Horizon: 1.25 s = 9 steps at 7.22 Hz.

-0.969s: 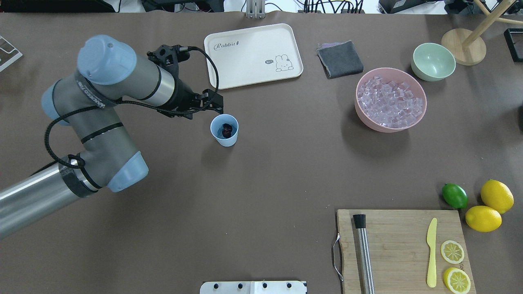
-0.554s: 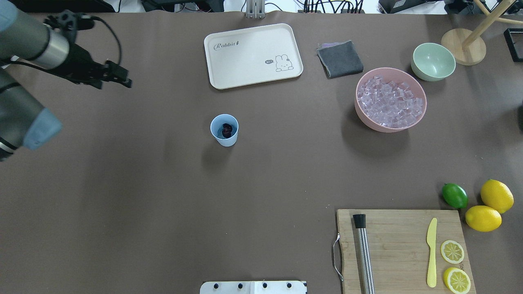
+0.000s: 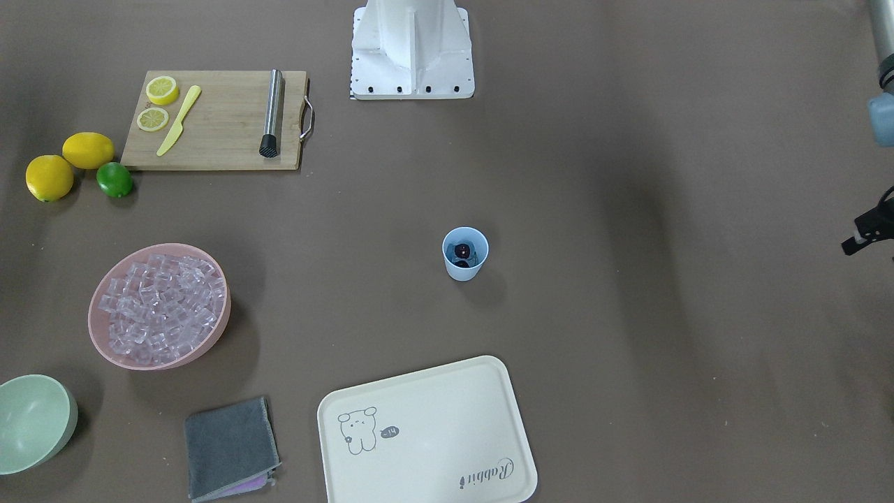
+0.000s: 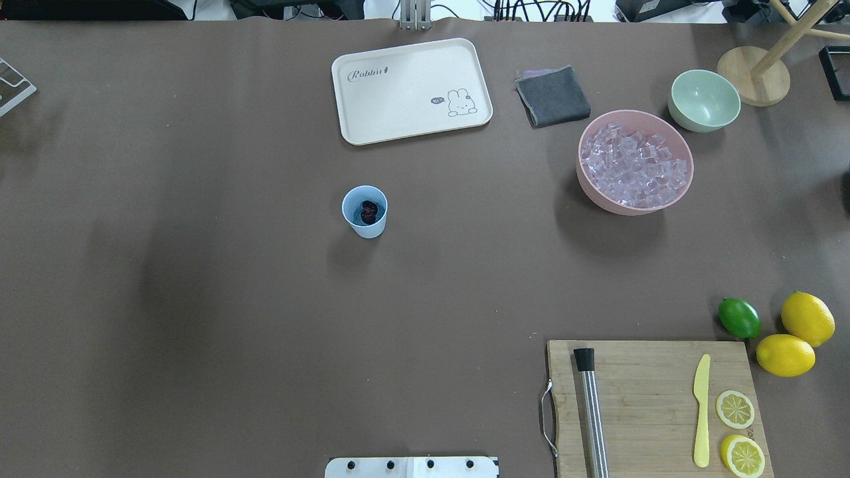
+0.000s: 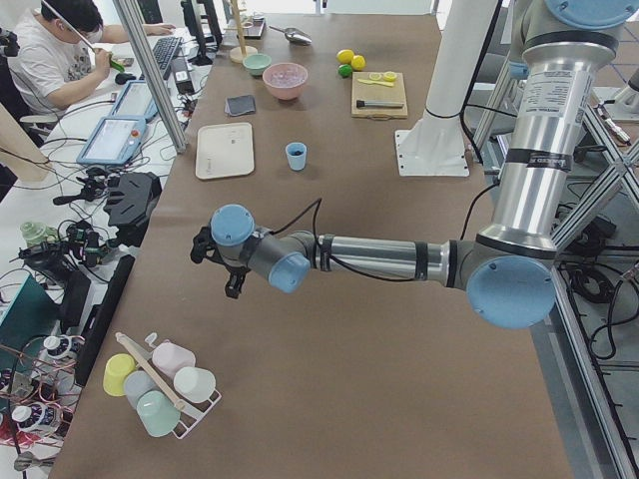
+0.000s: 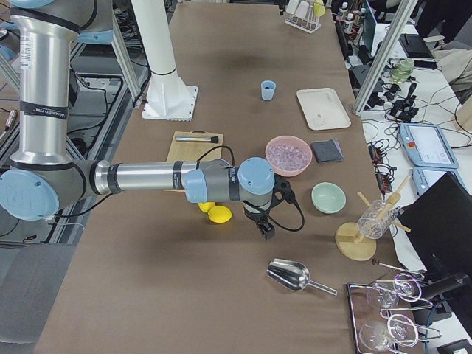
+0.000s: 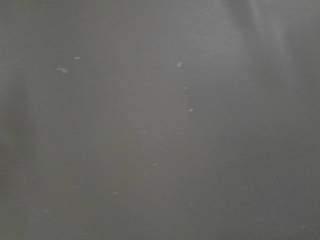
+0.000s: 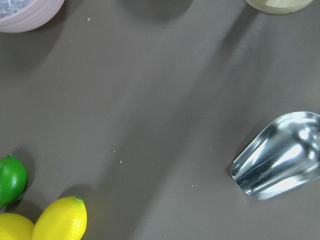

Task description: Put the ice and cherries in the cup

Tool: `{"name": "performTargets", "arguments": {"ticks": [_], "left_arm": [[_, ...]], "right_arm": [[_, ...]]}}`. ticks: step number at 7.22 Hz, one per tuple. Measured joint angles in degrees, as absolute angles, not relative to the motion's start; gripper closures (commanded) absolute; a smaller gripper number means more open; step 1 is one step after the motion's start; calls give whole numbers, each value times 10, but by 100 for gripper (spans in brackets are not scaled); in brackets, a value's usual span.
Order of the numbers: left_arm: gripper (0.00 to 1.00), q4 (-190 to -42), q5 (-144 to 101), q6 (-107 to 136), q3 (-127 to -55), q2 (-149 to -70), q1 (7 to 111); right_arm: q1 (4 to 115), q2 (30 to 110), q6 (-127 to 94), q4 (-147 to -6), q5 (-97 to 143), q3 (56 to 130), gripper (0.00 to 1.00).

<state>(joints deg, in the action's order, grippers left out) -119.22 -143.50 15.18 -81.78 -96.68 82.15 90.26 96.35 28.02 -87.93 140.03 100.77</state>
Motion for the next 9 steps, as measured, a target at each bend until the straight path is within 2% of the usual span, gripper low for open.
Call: {"name": "performTargets", "arguments": {"ticks": [2, 9], "left_arm": [[3, -1167, -1461, 127, -828, -941, 870], [3, -977, -1386, 67, -927, -948, 885]], "right_arm": [[903, 957, 280, -879, 1400, 1005, 2], [903, 954, 280, -879, 1399, 1005, 2]]}}
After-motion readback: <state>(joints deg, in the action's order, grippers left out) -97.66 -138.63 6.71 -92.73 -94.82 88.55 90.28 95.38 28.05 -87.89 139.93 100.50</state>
